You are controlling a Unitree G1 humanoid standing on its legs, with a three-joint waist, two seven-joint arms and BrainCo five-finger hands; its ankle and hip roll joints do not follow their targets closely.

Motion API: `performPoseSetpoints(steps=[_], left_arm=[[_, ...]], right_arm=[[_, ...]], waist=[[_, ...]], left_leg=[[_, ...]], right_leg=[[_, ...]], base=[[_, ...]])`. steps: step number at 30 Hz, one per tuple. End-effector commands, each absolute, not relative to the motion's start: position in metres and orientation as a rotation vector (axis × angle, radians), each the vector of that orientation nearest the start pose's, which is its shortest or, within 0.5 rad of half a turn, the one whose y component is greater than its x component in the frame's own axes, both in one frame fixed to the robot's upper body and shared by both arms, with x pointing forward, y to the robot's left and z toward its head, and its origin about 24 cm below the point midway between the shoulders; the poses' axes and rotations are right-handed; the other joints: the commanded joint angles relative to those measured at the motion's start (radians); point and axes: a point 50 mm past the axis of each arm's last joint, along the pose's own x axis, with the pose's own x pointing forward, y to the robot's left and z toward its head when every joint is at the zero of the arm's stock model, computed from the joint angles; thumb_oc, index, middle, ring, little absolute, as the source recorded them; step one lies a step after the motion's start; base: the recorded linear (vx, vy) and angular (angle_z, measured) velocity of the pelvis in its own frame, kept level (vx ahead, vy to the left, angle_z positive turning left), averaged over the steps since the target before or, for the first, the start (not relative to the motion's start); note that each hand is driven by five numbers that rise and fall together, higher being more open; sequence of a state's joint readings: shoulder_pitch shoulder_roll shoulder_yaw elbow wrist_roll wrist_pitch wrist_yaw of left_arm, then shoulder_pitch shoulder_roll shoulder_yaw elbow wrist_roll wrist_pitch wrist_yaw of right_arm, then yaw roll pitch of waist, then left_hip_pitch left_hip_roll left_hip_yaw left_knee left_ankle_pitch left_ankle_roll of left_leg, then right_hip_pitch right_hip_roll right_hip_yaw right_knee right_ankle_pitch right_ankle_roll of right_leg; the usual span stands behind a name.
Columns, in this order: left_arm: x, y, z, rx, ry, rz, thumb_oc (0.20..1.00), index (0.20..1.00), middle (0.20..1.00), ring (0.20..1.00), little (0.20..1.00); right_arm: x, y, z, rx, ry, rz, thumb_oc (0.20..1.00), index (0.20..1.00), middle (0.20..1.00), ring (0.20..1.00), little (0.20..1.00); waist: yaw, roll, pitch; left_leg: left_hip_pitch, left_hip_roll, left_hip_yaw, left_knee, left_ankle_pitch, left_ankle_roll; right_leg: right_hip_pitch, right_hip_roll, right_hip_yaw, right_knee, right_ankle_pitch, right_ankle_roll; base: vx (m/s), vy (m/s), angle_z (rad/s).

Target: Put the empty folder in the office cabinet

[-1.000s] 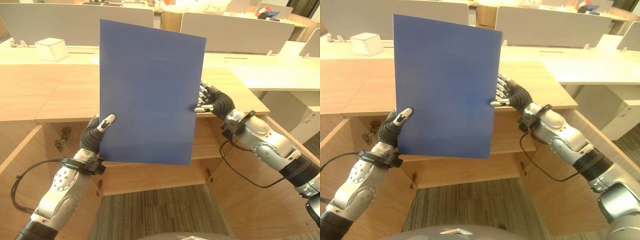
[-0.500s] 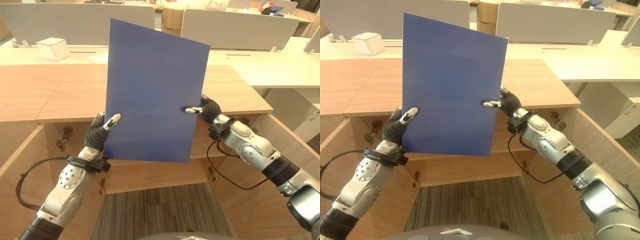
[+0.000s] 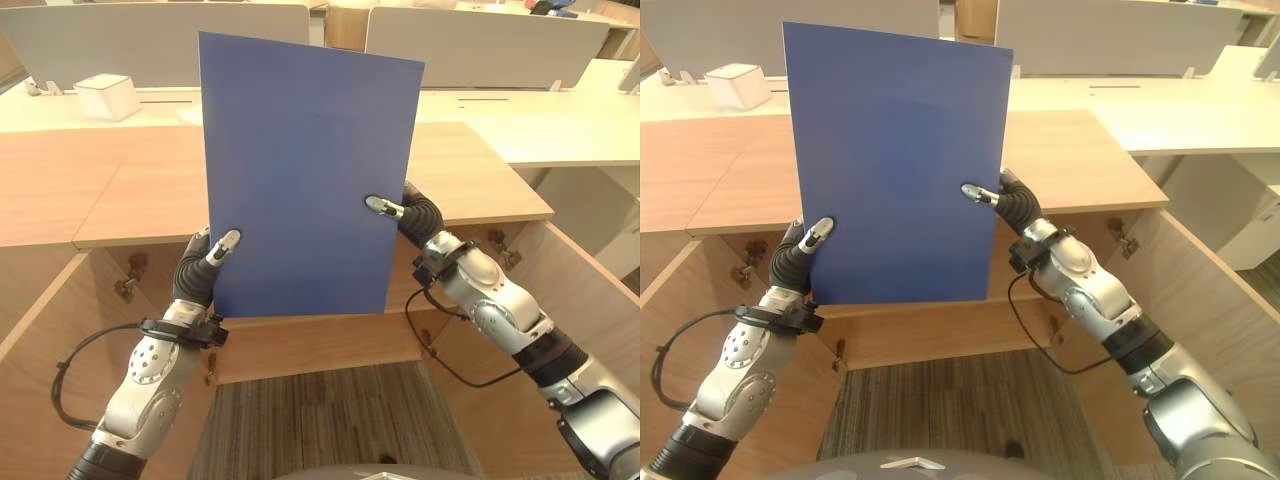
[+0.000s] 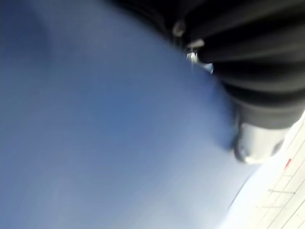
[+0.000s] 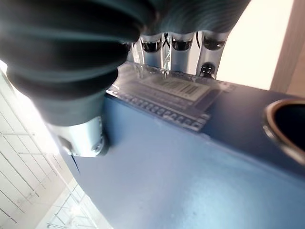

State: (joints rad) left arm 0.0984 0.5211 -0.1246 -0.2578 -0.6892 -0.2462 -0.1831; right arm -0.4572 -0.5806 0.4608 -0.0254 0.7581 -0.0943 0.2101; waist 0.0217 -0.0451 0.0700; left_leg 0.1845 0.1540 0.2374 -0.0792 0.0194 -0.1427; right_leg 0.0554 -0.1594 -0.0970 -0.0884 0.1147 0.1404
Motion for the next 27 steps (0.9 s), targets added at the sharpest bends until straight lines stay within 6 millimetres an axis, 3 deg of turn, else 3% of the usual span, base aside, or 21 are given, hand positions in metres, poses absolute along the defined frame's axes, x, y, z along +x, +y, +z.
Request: performPoseSetpoints(steps=[1, 17, 27], left_arm=[[0.227, 0.204, 0.142, -0.01, -0.499, -0.326, 1.0, 1.0, 1.0, 1.0, 1.0], [0.202, 0.21, 0.097, 0.003, -0.312, -0.34, 1.0, 1.0, 1.0, 1.0, 1.0], [0.177, 0.232, 0.067, 0.179, -0.094, -0.377, 1.0, 1.0, 1.0, 1.0, 1.0]], right_arm=[[0.285, -0.13, 0.185, -0.105, -0.536, 0.689, 0.2, 0.2, 0.2, 0.2, 0.2], [0.234, -0.163, 0.136, -0.289, -0.439, 0.637, 0.2, 0.2, 0.2, 0.2, 0.2], [0.218, -0.179, 0.112, -0.455, -0.329, 0.625, 0.2, 0.2, 0.2, 0.2, 0.2]], waist=[[0.012, -0.019, -0.039], [0.004, -0.006, -0.007], [0.003, 0.023, 0.11]], left_leg=[[-0.008, 0.045, -0.048, -0.008, -0.048, 0.002], [-0.028, 0.043, -0.064, -0.008, -0.045, 0.003], [-0.131, 0.046, -0.086, -0.008, 0.001, -0.005]], right_leg=[[0.012, -0.118, -0.032, 0.014, 0.004, 0.073], [0.003, -0.121, -0.047, 0.013, -0.001, 0.079], [-0.089, -0.122, -0.052, 0.021, 0.02, 0.09]], base=[[0.0, 0.0, 0.0], [-0.01, -0.01, 0.03], [-0.09, -0.006, 0.01]])
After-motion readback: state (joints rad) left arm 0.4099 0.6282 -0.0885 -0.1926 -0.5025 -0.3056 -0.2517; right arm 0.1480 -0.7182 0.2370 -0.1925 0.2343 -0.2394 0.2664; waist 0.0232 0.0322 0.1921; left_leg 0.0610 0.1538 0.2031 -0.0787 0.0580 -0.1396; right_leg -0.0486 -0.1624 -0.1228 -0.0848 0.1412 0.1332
